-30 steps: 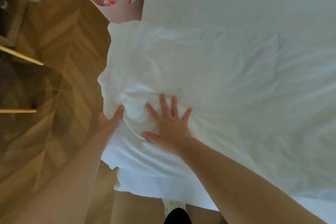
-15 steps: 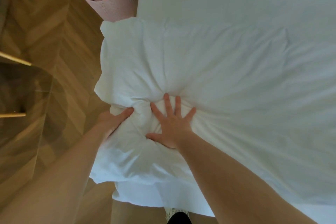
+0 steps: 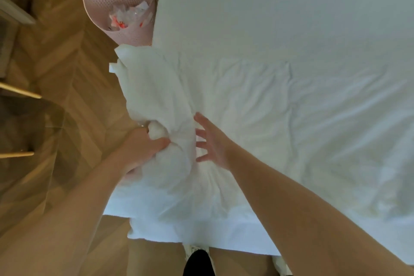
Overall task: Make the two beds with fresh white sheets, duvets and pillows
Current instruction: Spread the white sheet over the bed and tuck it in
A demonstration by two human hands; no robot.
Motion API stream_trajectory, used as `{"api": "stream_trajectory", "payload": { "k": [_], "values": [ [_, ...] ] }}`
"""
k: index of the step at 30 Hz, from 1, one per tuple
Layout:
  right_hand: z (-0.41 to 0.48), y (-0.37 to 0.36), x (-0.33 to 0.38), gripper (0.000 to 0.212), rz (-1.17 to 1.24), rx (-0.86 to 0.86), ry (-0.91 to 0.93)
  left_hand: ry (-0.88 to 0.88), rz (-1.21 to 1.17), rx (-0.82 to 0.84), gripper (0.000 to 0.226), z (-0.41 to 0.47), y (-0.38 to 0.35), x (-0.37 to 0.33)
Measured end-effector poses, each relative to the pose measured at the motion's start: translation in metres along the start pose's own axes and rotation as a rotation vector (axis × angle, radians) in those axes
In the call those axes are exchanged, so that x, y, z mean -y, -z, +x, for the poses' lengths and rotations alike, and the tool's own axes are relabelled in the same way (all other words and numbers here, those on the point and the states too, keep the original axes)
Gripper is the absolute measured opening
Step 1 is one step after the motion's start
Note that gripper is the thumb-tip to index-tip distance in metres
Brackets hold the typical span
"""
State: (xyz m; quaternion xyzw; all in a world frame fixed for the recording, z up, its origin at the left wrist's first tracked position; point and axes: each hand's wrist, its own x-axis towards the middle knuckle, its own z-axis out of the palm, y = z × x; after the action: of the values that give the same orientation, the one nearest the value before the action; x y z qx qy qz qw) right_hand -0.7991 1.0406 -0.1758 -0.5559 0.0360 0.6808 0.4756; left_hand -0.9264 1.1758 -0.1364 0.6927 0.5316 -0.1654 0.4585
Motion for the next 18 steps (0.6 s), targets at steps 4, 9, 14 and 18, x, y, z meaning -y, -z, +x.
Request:
{"api": "stream_trajectory", "payload": {
  "k": [4, 9, 14, 18],
  "values": [
    [-0.055, 0.041, 0.037, 0.075, 0.050, 0.031, 0.009, -0.160, 0.157, 0.089, 0.018, -0.059, -0.024, -0.076],
    [-0.144, 0.125, 0.058, 0.074, 0.025, 0.056, 0.059, -0.253, 0.154, 0.142, 0.021, -0.135, -0.092, -0.163],
    [-0.245, 0.237, 0.072, 0.091, 0.009, 0.076, 0.143, -0.388, 0.127, 0.079, 0.025, -0.202, -0.207, -0.252],
    [-0.318, 0.305, 0.078, 0.098, -0.032, 0.050, 0.166, -0.440, 0.078, 0.045, 0.022, -0.245, -0.277, -0.303]
  ]
}}
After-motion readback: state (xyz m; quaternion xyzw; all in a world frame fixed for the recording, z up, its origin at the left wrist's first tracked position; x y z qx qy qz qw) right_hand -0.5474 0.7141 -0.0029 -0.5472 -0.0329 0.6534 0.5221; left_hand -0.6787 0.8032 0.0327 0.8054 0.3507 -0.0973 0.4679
